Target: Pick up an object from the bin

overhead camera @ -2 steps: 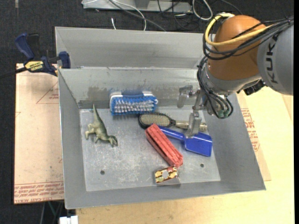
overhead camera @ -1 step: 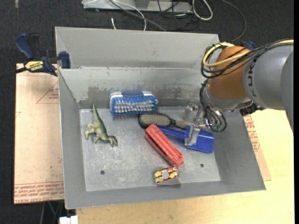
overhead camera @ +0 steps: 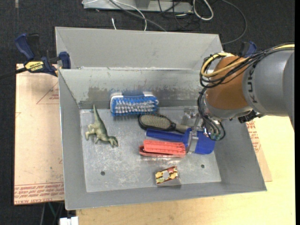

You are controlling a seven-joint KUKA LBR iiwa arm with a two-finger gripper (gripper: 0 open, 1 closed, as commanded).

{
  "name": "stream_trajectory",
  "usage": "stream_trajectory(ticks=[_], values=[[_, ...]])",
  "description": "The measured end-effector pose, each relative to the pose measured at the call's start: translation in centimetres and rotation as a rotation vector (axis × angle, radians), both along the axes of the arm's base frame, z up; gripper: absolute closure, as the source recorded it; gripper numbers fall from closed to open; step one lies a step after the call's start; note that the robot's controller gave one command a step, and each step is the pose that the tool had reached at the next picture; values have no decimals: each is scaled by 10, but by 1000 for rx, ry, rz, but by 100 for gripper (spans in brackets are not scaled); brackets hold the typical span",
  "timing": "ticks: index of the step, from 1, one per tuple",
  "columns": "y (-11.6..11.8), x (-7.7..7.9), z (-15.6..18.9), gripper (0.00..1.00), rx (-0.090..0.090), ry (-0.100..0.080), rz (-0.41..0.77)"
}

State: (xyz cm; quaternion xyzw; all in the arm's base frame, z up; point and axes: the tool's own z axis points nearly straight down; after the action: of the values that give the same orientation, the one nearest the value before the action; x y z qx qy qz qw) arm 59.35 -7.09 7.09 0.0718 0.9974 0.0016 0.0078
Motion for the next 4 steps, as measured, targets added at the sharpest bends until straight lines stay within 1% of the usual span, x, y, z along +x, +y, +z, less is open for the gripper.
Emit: stream_trajectory(ticks=[1, 2, 3, 4], values=[[-15, 19, -8, 0, 4, 10, -38], [10, 43, 0, 0, 1, -2, 100], [-13, 23, -5, 100, 5, 4, -29], [-13, 23, -5, 100, 5, 4, -29]])
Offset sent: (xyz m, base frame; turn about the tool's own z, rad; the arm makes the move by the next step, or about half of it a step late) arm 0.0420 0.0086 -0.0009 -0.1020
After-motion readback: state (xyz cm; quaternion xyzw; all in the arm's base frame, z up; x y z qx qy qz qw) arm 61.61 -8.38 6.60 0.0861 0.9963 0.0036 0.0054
